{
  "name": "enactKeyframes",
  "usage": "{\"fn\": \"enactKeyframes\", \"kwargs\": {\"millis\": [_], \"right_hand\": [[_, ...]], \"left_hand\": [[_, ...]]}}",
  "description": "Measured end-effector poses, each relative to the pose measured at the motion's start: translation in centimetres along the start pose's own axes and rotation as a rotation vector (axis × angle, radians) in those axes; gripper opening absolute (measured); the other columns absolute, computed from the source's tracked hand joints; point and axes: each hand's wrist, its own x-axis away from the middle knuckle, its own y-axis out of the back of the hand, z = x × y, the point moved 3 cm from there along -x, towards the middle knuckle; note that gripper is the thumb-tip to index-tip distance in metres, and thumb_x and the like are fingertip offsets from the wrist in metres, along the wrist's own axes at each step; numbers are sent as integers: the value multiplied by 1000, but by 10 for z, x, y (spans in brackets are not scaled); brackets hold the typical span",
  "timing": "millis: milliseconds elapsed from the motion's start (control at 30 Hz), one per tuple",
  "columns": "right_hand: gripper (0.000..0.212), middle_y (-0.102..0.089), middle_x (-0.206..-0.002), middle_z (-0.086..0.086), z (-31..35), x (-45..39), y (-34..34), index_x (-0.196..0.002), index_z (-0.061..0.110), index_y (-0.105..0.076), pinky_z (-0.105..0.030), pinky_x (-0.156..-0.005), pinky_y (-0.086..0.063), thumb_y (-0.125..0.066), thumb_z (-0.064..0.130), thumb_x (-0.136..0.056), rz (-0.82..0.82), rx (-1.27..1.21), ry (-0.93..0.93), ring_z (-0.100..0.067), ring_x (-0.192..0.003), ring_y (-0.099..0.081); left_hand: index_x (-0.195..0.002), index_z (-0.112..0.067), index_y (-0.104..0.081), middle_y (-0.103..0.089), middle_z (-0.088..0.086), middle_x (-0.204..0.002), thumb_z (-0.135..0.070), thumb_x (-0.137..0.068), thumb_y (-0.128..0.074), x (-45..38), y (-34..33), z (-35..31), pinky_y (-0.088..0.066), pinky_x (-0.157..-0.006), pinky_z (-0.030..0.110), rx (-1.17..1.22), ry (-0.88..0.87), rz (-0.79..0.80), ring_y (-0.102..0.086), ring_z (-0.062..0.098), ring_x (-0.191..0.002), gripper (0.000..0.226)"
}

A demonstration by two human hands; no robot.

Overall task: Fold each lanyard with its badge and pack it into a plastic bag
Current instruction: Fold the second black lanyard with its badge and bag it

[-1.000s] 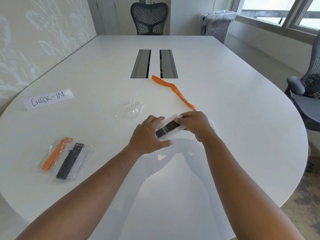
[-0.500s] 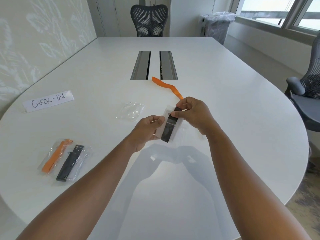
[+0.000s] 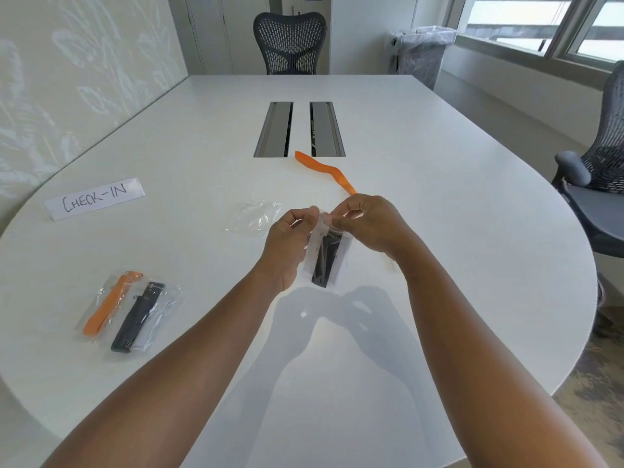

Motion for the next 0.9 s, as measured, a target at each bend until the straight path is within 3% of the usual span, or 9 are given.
{"fn": "enactKeyframes", "kwargs": {"millis": [67, 167, 267, 367, 467, 633, 733, 900], "right_hand": [[21, -65, -104, 10, 3, 2, 2, -87, 23, -73, -21, -72, -44, -69, 43, -90, -16, -14, 12, -8, -95, -59], [21, -62, -102, 16, 2, 6, 5, -107, 26, -71, -14, -71, -42, -63, 41, -94, -21, -90, 9, -4, -92, -58], [28, -66, -104, 9, -6, 8, 8, -118, 26, -67, -20, -75, -50, -67, 38, -93, -9, -126, -8, -7, -87, -60], [20, -70, -100, 0, -13, 9, 8, -113, 21, -69, -28, -81, -53, -68, 26, -93, -8, -135, -30, -3, -74, -62], [13, -71, -94, -4, -15, 9, 6, -105, 18, -70, -26, -76, -53, -66, 15, -93, -43, -145, -32, -5, -71, -63], [8, -69, -82, 4, -20, 7, 4, -96, 20, -71, -20, -70, -50, -67, 15, -92, -123, -165, -51, -5, -68, -62], [7, -69, -79, 4, -24, 7, 3, -92, 19, -72, -20, -70, -49, -67, 14, -91, -157, -172, -68, -9, -70, -61], [6, -66, -81, 2, -32, 7, -1, -91, 17, -72, -7, -47, -42, -67, 13, -91, -209, -136, -118, -9, -62, -55]], "left_hand": [[-94, -25, -65, -75, -7, -101, -41, -97, -64, 1, 0, 0, -42, -81, 36, 45, -8, -19, -61, 20, -94, 16], [-94, -25, -65, -77, -10, -100, -37, -98, -63, 1, 1, -3, -44, -84, 35, 121, -31, -54, -65, 17, -94, 13], [-92, -24, -65, -77, -13, -96, -36, -99, -62, 1, 3, -7, -48, -81, 31, 135, -63, -90, -66, 16, -94, 14], [-94, -24, -67, -76, -11, -100, -36, -100, -61, 0, 5, -7, -50, -76, 28, 141, -76, -95, -67, 12, -92, 15], [-96, -22, -67, -75, -8, -104, -36, -100, -60, 0, 8, -5, -52, -77, 28, 134, -75, -101, -66, 14, -94, 16], [-99, -18, -68, -74, 0, -107, -34, -98, -63, 1, 14, -1, -55, -84, 29, 57, -82, -107, -68, 14, -98, 16], [-95, -21, -74, -76, -3, -98, -32, -92, -73, 1, 22, 3, -56, -86, 29, -24, -130, -139, -70, 14, -95, 11], [-89, -26, -79, -79, -11, -90, -26, -85, -81, 3, 34, 11, -54, -91, 25, -252, -248, -130, -72, 3, -88, 4]]}}
